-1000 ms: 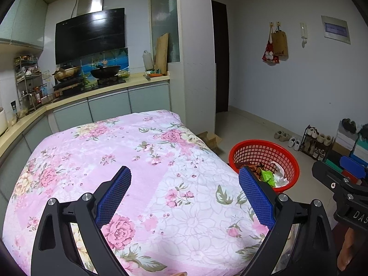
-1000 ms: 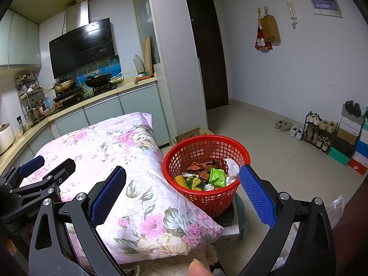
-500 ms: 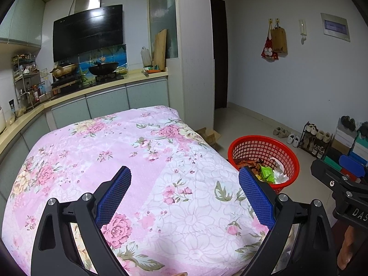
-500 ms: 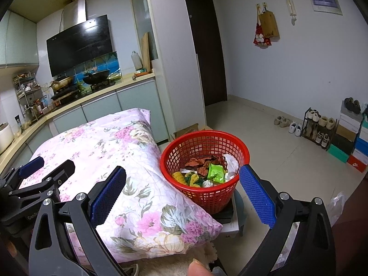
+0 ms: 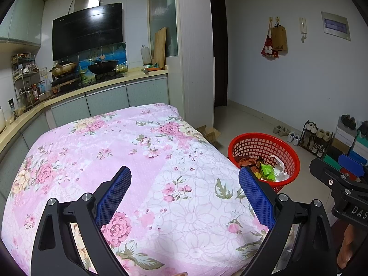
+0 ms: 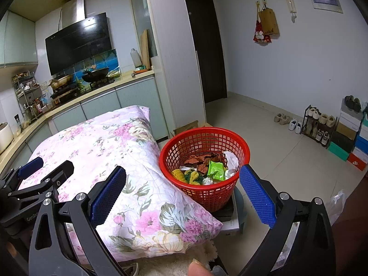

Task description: Collect trash

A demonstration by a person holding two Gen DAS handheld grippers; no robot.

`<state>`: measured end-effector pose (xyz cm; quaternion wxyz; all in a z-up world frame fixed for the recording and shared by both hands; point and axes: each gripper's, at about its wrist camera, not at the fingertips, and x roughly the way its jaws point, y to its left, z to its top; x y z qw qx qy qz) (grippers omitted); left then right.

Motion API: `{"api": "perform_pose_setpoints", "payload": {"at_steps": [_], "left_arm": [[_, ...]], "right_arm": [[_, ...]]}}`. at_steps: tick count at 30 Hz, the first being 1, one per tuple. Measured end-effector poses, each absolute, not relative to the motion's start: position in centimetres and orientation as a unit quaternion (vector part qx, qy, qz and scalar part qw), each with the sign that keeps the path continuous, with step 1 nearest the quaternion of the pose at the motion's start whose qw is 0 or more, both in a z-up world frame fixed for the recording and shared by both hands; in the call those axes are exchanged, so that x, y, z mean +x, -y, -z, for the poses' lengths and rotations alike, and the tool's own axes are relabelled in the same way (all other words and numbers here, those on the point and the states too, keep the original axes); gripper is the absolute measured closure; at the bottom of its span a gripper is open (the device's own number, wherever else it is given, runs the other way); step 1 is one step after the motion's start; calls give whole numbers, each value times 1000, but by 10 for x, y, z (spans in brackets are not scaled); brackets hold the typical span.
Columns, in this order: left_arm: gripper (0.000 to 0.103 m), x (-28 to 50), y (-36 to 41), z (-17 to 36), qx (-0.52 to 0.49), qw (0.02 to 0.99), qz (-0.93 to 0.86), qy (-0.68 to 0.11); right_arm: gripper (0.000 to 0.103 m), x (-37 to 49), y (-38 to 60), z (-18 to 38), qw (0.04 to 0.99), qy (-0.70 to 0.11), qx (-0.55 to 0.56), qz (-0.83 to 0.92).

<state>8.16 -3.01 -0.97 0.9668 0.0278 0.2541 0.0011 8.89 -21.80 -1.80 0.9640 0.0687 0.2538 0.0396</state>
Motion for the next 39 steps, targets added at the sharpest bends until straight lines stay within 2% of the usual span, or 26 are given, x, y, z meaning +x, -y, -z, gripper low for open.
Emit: {"api": "perform_pose_setpoints", "payload": {"at_steps": [39], "left_arm": [[12,77,31,8,33,969,-1,-243]], "right_arm": [[7,90,218,21,963,-258,71,-40]]}}
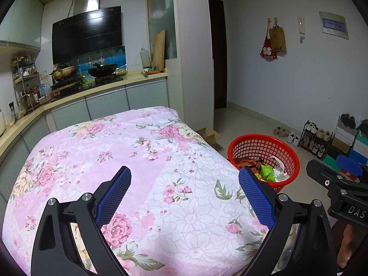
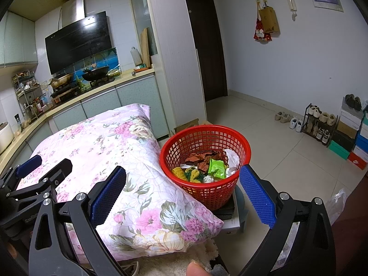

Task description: Collect trash

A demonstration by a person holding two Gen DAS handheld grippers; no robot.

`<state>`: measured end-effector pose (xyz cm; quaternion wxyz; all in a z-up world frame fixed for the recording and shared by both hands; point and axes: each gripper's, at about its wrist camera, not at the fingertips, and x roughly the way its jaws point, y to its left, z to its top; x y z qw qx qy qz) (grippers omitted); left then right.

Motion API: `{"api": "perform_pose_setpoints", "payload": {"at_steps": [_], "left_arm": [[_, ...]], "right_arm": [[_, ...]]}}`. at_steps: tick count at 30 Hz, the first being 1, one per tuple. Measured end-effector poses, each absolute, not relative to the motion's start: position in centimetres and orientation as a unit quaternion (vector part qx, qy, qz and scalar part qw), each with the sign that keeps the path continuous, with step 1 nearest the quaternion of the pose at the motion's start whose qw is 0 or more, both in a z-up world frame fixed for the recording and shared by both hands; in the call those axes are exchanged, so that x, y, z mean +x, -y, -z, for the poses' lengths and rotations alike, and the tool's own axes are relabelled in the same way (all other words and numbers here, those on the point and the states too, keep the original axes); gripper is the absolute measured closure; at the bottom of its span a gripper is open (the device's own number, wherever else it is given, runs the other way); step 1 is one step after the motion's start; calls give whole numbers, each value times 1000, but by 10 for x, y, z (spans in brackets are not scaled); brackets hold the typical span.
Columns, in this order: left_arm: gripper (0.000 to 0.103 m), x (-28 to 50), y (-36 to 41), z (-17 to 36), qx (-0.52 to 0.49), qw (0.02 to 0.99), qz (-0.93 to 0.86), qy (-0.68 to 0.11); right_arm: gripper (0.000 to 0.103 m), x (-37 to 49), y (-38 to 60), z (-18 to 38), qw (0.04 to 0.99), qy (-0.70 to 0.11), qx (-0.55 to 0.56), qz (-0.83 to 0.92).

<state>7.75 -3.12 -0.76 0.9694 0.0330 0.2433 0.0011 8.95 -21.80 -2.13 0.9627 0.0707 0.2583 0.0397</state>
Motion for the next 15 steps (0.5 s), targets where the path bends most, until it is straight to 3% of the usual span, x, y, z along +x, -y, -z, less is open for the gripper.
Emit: {"api": "perform_pose_setpoints", "payload": {"at_steps": [15], "left_arm": [[12,79,22,8,19,966,-2,-257]], "right_arm": [[7,89,214,30,959,-272,71,-45]]}}
